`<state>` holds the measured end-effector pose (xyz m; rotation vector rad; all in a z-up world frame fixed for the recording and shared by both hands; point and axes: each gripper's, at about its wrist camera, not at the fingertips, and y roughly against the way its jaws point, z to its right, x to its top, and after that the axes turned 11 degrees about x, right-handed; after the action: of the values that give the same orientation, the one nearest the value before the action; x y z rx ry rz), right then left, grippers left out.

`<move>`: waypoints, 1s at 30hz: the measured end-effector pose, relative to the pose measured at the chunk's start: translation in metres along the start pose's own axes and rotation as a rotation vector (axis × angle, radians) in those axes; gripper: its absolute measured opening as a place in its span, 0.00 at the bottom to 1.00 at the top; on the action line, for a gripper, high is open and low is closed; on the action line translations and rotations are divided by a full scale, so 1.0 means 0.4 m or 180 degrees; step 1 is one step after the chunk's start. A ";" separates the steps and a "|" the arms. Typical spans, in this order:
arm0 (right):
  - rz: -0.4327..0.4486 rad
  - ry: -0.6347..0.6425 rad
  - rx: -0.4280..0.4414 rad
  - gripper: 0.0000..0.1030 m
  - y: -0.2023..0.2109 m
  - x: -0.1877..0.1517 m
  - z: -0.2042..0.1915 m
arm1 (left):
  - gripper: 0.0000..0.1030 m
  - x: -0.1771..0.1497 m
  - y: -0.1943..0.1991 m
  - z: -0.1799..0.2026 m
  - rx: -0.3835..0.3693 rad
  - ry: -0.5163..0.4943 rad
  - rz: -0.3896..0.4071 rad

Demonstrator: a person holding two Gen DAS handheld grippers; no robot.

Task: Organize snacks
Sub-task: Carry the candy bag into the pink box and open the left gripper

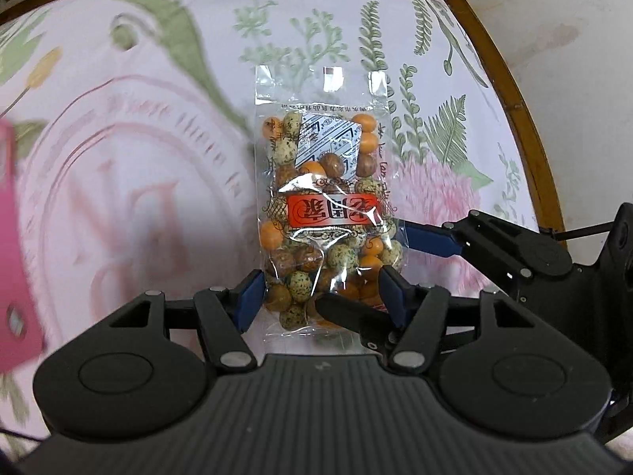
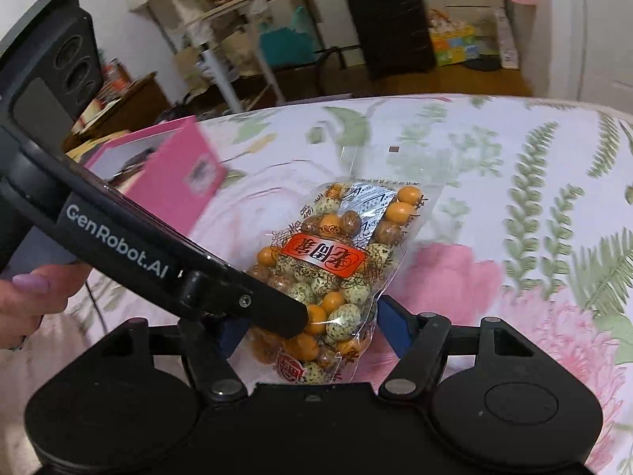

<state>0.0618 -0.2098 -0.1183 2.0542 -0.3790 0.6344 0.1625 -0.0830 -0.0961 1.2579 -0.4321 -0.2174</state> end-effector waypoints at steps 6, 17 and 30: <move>0.0011 0.0352 0.0227 0.69 0.005 0.034 -0.141 | 0.61 -0.096 0.141 -0.125 -0.0036 0.0422 0.0242; -0.0051 0.1073 0.0849 0.67 -0.162 0.193 -0.402 | 0.60 -0.240 0.388 -0.448 0.0174 0.1198 0.0903; -0.0548 0.1154 0.1454 0.66 -0.481 0.330 -0.561 | 0.61 -0.271 0.445 -0.788 0.0682 0.2090 0.0968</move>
<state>0.2006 0.0797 -0.0765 2.3006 0.1700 1.0359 0.1868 0.2872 -0.0241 1.3703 -0.0712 0.5037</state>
